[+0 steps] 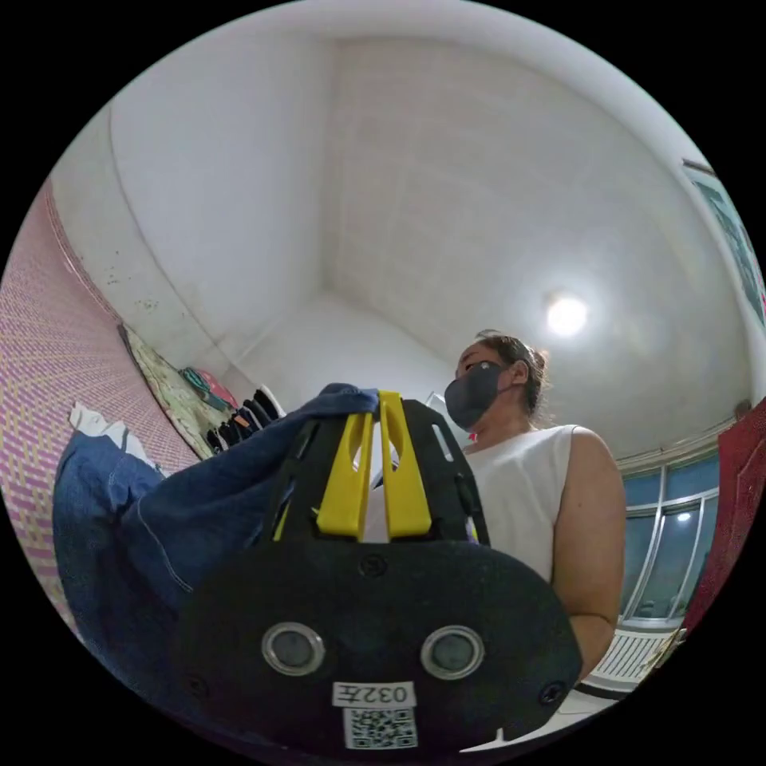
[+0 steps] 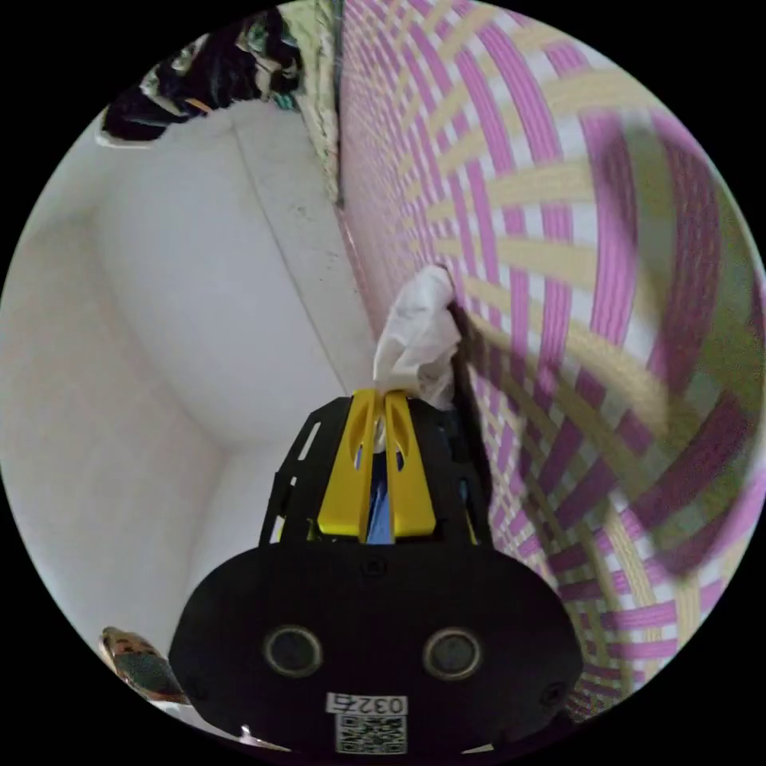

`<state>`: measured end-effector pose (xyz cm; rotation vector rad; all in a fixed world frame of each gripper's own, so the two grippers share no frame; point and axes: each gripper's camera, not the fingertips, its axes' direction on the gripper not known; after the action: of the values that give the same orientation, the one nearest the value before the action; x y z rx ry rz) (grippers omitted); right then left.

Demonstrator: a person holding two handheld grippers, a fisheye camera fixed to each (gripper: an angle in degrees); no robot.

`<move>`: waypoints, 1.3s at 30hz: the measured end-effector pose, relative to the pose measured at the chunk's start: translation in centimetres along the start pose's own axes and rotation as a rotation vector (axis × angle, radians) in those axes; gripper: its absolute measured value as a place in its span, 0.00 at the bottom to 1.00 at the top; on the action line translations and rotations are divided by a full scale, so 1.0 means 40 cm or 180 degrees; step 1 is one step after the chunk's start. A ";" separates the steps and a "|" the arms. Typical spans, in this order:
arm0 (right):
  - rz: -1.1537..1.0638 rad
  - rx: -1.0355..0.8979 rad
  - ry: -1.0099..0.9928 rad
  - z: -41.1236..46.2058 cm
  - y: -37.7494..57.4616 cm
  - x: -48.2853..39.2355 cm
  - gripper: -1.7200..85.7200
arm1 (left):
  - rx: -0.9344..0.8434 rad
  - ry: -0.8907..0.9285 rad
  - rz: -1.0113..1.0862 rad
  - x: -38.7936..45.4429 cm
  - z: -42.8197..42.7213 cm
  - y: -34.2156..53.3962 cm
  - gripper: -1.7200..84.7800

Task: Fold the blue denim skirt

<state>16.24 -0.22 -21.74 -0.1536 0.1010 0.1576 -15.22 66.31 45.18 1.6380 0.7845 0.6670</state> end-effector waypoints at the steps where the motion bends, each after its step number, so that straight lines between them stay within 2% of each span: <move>1: -0.0097 0.0113 -0.0185 -0.051 -0.014 -0.025 0.02 | -0.0097 0.0055 -0.0076 -0.022 0.028 0.004 0.01; 3: -0.0323 0.0375 -0.0488 -0.153 -0.031 -0.074 0.01 | -0.0361 0.0228 -0.0178 -0.062 0.099 0.017 0.01; 6: -0.0721 0.0878 -0.0487 -0.348 -0.033 -0.166 0.01 | -0.0898 0.0809 -0.0434 -0.147 0.271 0.073 0.01; 8: -0.0969 0.1365 -0.0375 -0.499 -0.013 -0.213 0.01 | -0.1178 0.1313 -0.0681 -0.214 0.407 0.146 0.01; 11: -0.0876 0.1924 -0.0050 -0.640 0.005 -0.240 0.01 | -0.1453 0.1808 -0.1167 -0.299 0.553 0.258 0.01; 15: -0.1116 0.2195 0.0391 -0.647 0.010 -0.370 0.01 | -0.1605 0.2200 -0.1281 -0.327 0.636 0.332 0.01; 18: -0.1685 0.2226 0.0507 -0.509 0.003 -0.580 0.01 | -0.1632 0.2205 -0.0945 -0.288 0.602 0.310 0.01; 21: -0.2372 0.1773 0.0511 -0.230 -0.021 -0.867 0.01 | -0.1426 0.2110 -0.0598 -0.235 0.492 0.280 0.01; 23: -0.2897 0.1218 0.0439 0.101 0.002 -1.102 0.02 | -0.1156 0.1954 -0.0453 -0.205 0.374 0.276 0.01; 24: -0.3039 0.1032 0.0436 0.198 0.015 -1.155 0.02 | -0.1083 0.1909 -0.0421 -0.199 0.342 0.279 0.01; 26: -0.3458 0.0022 0.0457 0.628 0.078 -1.313 0.04 | -0.0706 0.1649 -0.0415 -0.195 0.206 0.302 0.01; 27: -0.3466 -0.0263 0.0439 0.738 0.096 -1.330 0.06 | -0.0583 0.1571 -0.0451 -0.199 0.168 0.312 0.01; 29: -0.3098 -0.1305 0.0390 1.128 0.170 -1.313 0.12 | -0.0144 0.1113 -0.0762 -0.237 0.009 0.370 0.01; 31: -0.2954 -0.1724 0.0478 1.322 0.245 -1.263 0.13 | 0.0147 0.0710 -0.1075 -0.283 -0.120 0.434 0.01; 32: -0.3023 -0.1893 0.0572 1.411 0.297 -1.229 0.13 | 0.0349 0.0409 -0.1377 -0.318 -0.209 0.488 0.01; 35: -0.3314 -0.2400 0.0783 1.533 0.380 -1.124 0.11 | 0.0481 -0.0348 -0.1816 -0.376 -0.412 0.611 0.01; 39: -0.3435 -0.2511 0.0993 1.493 0.343 -0.949 0.11 | 0.0631 -0.1108 -0.2450 -0.418 -0.618 0.753 0.01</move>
<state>-18.06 17.11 39.23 -0.9910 0.2495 -0.9242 -40.35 63.98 79.27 1.4093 1.1417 -0.2392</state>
